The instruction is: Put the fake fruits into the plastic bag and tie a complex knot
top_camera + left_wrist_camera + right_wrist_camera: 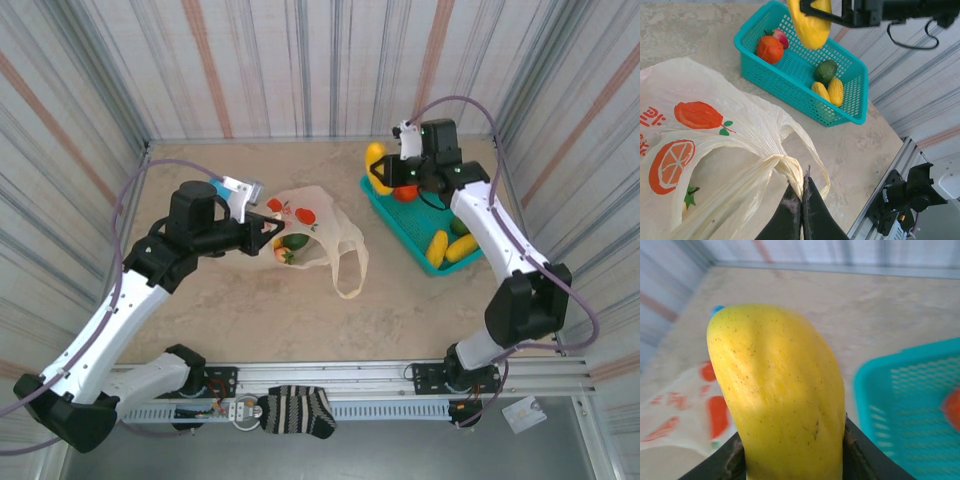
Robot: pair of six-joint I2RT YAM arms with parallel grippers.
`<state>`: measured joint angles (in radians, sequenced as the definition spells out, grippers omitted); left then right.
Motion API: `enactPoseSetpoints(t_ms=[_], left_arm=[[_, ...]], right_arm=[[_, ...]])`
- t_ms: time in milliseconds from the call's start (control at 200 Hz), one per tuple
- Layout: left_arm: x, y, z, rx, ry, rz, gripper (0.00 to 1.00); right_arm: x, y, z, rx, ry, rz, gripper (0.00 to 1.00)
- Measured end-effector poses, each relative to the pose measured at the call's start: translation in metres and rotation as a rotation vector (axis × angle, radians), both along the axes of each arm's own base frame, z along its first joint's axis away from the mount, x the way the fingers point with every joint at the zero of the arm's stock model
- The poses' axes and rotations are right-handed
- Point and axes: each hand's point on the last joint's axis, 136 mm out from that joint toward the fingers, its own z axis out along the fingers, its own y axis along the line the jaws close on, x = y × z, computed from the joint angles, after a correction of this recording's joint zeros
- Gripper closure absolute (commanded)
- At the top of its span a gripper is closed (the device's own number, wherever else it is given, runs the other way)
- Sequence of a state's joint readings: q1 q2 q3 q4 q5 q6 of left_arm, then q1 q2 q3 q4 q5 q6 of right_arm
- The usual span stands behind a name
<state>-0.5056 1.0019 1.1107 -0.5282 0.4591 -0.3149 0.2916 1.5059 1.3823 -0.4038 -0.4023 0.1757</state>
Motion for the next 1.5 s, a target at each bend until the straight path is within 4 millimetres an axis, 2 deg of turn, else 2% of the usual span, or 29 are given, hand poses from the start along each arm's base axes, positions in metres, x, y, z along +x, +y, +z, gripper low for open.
enactPoseSetpoints(t_ms=[230, 401, 511, 576, 686, 922, 1102, 1232, 1332, 1498], left_arm=[[0.001, 0.005, 0.004, -0.02, 0.008, 0.024, 1.0], [0.0, 0.006, 0.006, -0.033, 0.017, 0.035, 1.0], [-0.002, 0.006, 0.008, -0.042, 0.019, 0.039, 1.0], [-0.002, 0.007, 0.009, -0.047, 0.021, 0.043, 1.0], [-0.005, 0.008, 0.012, -0.055, 0.019, 0.046, 1.0], [-0.007, 0.009, 0.014, -0.061, 0.012, 0.047, 1.0], [-0.007, 0.012, 0.011, -0.048, 0.035, 0.056, 1.0], [-0.007, 0.012, 0.011, -0.043, 0.044, 0.055, 1.0], [-0.006, 0.011, 0.01, -0.041, 0.047, 0.055, 1.0], [-0.005, 0.011, 0.009, -0.04, 0.049, 0.055, 1.0]], right_arm=[[-0.082, 0.091, -0.003, 0.151, -0.126, 0.327, 0.65], [-0.123, 0.138, -0.01, 0.227, -0.203, 0.513, 0.65], [-0.14, 0.162, -0.017, 0.245, -0.234, 0.588, 0.64], [-0.142, 0.172, -0.021, 0.25, -0.253, 0.615, 0.63], [-0.134, 0.18, -0.032, 0.25, -0.278, 0.621, 0.62], [-0.121, 0.19, -0.087, 0.156, -0.27, 0.619, 0.59], [-0.131, 0.197, -0.12, 0.047, -0.313, 0.659, 0.54], [-0.134, 0.203, -0.139, -0.028, -0.3, 0.661, 0.42], [-0.125, 0.202, -0.142, -0.064, -0.298, 0.621, 0.38], [-0.118, 0.2, -0.135, -0.085, -0.309, 0.582, 0.42]])
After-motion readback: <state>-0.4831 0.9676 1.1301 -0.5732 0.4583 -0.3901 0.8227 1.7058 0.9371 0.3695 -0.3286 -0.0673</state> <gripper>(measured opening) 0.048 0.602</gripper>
